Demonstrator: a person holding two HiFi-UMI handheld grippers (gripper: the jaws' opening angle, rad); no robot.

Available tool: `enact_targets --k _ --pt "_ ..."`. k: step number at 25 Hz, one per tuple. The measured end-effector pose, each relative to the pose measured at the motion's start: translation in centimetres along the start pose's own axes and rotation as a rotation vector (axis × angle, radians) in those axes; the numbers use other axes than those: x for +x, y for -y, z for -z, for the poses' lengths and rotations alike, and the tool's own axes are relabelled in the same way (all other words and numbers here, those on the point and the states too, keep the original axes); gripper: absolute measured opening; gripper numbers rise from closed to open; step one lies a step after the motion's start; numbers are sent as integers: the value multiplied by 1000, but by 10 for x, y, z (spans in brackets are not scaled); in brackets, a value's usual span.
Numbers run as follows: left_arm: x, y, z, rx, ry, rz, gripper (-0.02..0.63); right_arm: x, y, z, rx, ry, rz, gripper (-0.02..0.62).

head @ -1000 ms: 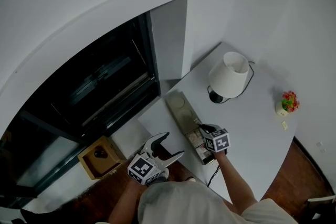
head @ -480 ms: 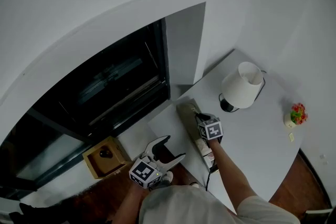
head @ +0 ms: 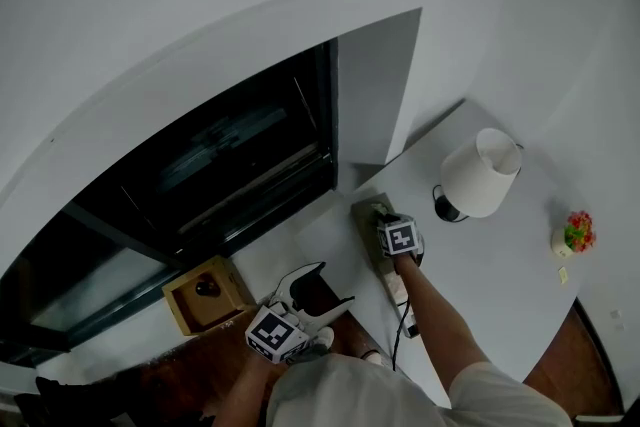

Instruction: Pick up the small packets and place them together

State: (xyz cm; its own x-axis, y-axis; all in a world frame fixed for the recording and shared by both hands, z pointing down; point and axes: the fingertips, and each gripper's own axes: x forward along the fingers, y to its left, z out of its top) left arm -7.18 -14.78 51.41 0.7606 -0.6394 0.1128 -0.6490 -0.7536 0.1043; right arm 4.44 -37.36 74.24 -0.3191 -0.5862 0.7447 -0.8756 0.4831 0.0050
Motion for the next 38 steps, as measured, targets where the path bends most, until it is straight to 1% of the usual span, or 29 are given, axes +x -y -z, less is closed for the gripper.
enact_targets --k 1,6,8,11,13,14,16,18,19,20,21,24,27,29,30,32,34,36,38 --pt "-1 0 -2 -4 2 -2 347 0 -3 -2 7 -3 -7 107" --pt "-6 -6 6 -20 -6 -28 347 11 -9 7 45 -56 -22 120" --pt "-6 -3 3 -22 -1 -28 347 14 -14 7 69 -55 -36 123" --pt "-8 -2 8 -18 -7 -35 347 18 -16 8 76 -54 -36 126" --pt "-11 -3 10 -12 -12 -44 347 19 -17 3 77 -33 -45 127" --pt "-12 -3 11 -6 -15 -46 347 17 -18 0 87 -22 -52 127" --pt "-14 0 7 6 -17 -43 347 13 -20 -1 137 -18 -67 147" --pt "-14 3 3 5 -15 -41 347 14 -19 -1 161 -11 -73 147" --pt "-14 4 3 1 -13 -43 347 15 -19 -1 165 -8 -79 170" --pt "-15 4 3 -2 -10 -45 347 17 -19 1 174 -12 -81 273" --pt "-15 5 3 -3 -10 -46 347 18 -19 3 183 -21 -79 345" --pt "-17 8 5 6 -16 -43 347 11 -16 4 185 -9 -66 347" --pt "-19 9 5 2 -11 -42 347 -10 -15 -7 184 66 -67 347" --pt "-18 8 3 -1 -2 -38 347 -30 -10 -17 174 161 -77 347" --pt "-18 7 2 -2 4 -36 347 -45 -7 -26 147 232 -83 347" --pt "-17 6 3 1 12 -33 347 -82 -7 -46 41 378 -85 347" --pt "-14 5 0 0 29 -28 347 -122 -12 -61 -52 493 -94 346" --pt "-10 5 -6 -7 46 -22 347 -161 -17 -70 -88 582 -106 346" --pt "-6 4 -12 -13 59 -18 347 -197 -22 -73 -122 641 -98 345"
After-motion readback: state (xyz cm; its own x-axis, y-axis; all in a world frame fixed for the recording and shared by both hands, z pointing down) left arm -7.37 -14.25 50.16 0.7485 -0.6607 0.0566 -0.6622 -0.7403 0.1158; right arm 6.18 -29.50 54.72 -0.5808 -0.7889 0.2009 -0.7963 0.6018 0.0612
